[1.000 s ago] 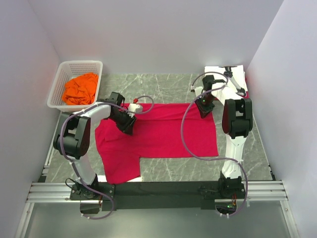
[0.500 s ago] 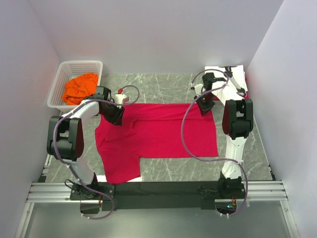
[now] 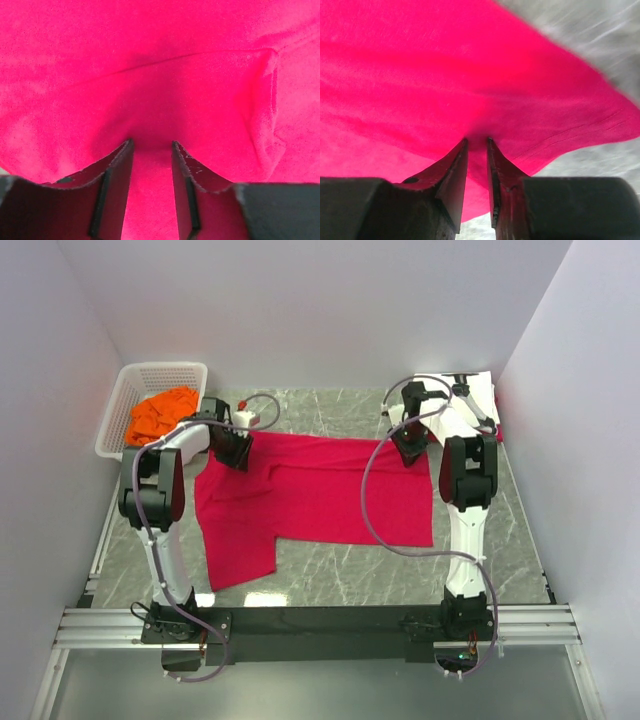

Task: Fold and stack the t-shirts
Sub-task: Fold the tshirt

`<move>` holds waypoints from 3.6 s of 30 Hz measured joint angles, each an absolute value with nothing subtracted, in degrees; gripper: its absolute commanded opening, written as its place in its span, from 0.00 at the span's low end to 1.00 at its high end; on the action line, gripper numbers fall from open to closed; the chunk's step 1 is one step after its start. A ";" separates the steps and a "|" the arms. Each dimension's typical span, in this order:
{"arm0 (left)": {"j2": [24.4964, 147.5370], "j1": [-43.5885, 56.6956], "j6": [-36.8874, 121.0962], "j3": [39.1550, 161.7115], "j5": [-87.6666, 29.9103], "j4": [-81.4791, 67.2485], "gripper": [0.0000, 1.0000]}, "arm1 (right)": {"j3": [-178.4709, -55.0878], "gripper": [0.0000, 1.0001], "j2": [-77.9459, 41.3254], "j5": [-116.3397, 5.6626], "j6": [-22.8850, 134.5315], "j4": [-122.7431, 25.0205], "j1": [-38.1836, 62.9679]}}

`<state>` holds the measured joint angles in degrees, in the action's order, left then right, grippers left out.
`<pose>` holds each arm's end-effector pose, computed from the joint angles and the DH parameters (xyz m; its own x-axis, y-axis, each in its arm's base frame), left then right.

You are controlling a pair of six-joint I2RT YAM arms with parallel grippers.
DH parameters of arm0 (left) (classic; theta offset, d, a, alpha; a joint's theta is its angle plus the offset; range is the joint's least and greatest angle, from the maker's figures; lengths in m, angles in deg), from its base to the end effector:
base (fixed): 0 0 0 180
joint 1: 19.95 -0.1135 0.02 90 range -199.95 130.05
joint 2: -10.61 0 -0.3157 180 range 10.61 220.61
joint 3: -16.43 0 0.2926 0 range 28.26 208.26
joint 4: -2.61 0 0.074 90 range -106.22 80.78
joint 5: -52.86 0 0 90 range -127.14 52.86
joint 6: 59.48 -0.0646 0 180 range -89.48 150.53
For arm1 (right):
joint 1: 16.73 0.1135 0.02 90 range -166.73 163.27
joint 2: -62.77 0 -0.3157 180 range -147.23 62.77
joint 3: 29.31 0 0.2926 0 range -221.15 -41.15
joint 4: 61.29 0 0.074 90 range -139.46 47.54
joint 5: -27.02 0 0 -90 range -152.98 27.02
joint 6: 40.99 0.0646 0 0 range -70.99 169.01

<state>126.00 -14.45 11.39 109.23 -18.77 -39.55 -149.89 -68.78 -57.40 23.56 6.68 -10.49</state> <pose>0.4791 -0.0666 0.1639 -0.7769 0.3873 -0.4964 0.5074 0.8519 -0.1295 0.5393 0.0653 0.1584 -0.8265 -0.5206 -0.2142 -0.5337 0.8457 0.0037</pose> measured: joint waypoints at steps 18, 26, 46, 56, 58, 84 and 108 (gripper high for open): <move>108.26 -22.60 -0.87 109.12 -7.27 -53.34 0.67 | -138.22 0.64 -55.75 -58.16 19.62 4.80 -10.49; 97.83 -27.74 -17.35 95.42 -4.85 -63.50 0.62 | -117.83 0.51 -29.13 -55.32 12.26 5.00 -9.16; 92.21 -28.00 -26.82 80.51 -9.94 -61.49 0.62 | -88.41 0.48 -25.26 -63.10 5.39 -9.40 -3.59; 92.21 -28.00 -28.41 79.97 -11.01 -60.94 0.60 | -88.94 0.46 -21.87 -63.45 4.08 -8.22 -3.15; 92.21 -28.00 -28.52 79.97 -11.05 -60.94 0.59 | -89.61 0.46 -20.54 -63.43 3.78 -7.83 -3.09; 91.73 -28.00 -32.39 74.74 -11.47 -55.79 0.58 | -88.52 0.00 -26.83 -66.18 1.57 -10.69 -2.36; 94.86 -23.45 -34.31 72.38 -13.24 -48.16 0.12 | -90.33 0.00 -28.41 -66.40 2.27 -9.58 -2.91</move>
